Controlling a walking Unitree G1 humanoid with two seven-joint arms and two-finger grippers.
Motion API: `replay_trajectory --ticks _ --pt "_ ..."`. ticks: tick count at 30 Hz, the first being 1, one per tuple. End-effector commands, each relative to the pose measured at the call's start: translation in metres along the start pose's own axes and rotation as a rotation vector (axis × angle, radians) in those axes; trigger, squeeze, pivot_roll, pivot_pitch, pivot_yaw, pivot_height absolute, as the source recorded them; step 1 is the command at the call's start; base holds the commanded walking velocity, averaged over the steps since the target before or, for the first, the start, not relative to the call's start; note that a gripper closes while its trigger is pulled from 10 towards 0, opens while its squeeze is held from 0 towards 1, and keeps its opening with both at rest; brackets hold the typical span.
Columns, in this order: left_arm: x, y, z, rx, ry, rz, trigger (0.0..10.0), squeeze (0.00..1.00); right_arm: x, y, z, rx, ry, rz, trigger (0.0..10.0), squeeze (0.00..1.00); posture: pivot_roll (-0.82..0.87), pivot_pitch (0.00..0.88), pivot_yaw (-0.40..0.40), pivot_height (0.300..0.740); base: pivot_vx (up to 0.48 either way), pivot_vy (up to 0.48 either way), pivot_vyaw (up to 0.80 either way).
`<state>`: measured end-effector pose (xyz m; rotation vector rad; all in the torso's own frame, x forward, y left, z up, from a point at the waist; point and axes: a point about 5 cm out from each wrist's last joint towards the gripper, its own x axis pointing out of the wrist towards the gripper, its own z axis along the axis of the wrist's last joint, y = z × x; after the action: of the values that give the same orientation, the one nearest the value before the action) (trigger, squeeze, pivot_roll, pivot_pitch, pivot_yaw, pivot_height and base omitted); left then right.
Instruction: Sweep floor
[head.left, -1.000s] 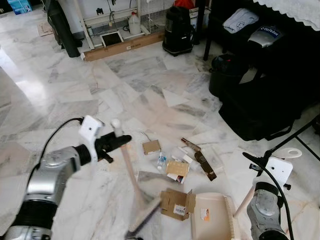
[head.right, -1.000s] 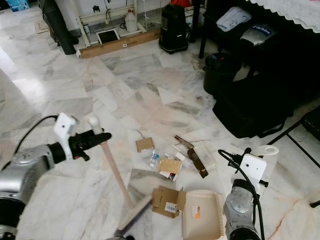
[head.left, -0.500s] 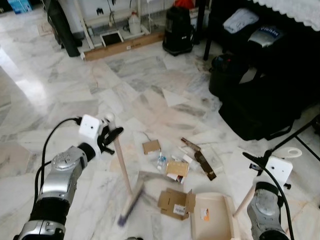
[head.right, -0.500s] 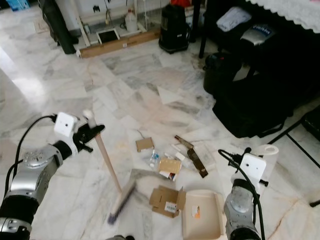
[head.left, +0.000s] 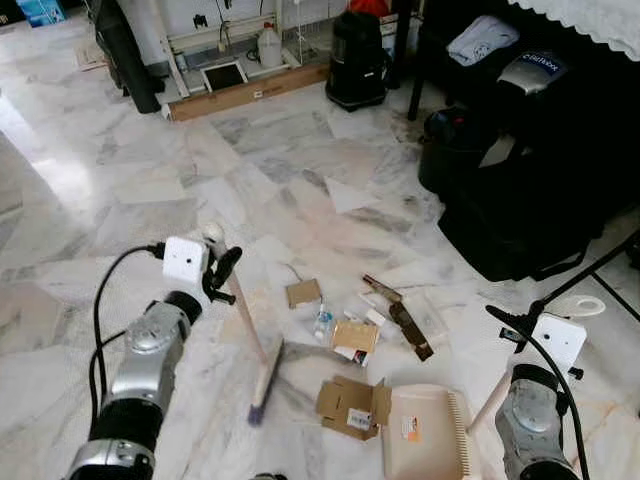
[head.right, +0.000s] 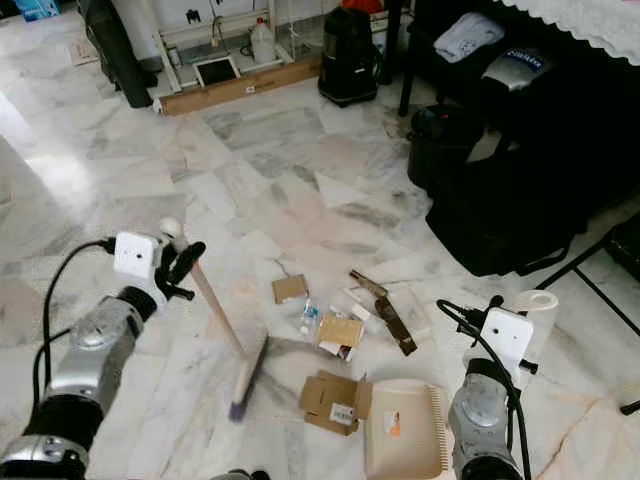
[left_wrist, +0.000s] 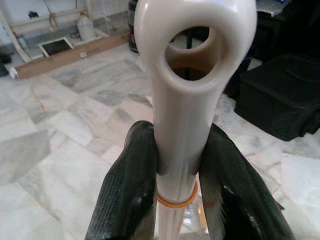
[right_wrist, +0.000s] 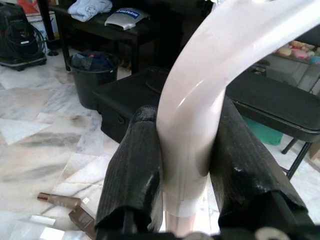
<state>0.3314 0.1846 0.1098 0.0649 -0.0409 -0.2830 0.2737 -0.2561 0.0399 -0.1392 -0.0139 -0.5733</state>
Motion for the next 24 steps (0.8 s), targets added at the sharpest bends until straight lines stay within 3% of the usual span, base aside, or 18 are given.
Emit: replay_trajectory --ticks 1,9,18,24 --pt "-0.001 0.001 0.000 0.028 -0.009 0.000 10.0 0.00 -0.002 -0.005 -0.004 -0.022 0.007 -0.001 10.0 0.00 0.18 0.145 0.041 0.740 0.000 0.000 0.00" --pt "0.000 -0.008 -0.008 -0.022 0.025 -0.047 10.0 0.00 -0.002 -0.006 -0.003 -0.023 0.005 -0.002 10.0 0.00 0.17 0.148 0.041 0.740 0.000 0.000 0.00" --pt "0.001 -0.017 -0.012 -0.087 0.104 -0.200 10.0 0.00 -0.002 -0.007 -0.004 -0.024 0.005 -0.003 10.0 0.00 0.17 0.143 0.040 0.740 0.000 0.000 0.00" --pt "-0.002 -0.024 -0.011 -0.180 0.157 -0.342 10.0 0.00 -0.001 -0.008 -0.003 -0.027 0.004 -0.004 10.0 0.00 0.17 0.141 0.039 0.740 0.000 0.000 0.00"
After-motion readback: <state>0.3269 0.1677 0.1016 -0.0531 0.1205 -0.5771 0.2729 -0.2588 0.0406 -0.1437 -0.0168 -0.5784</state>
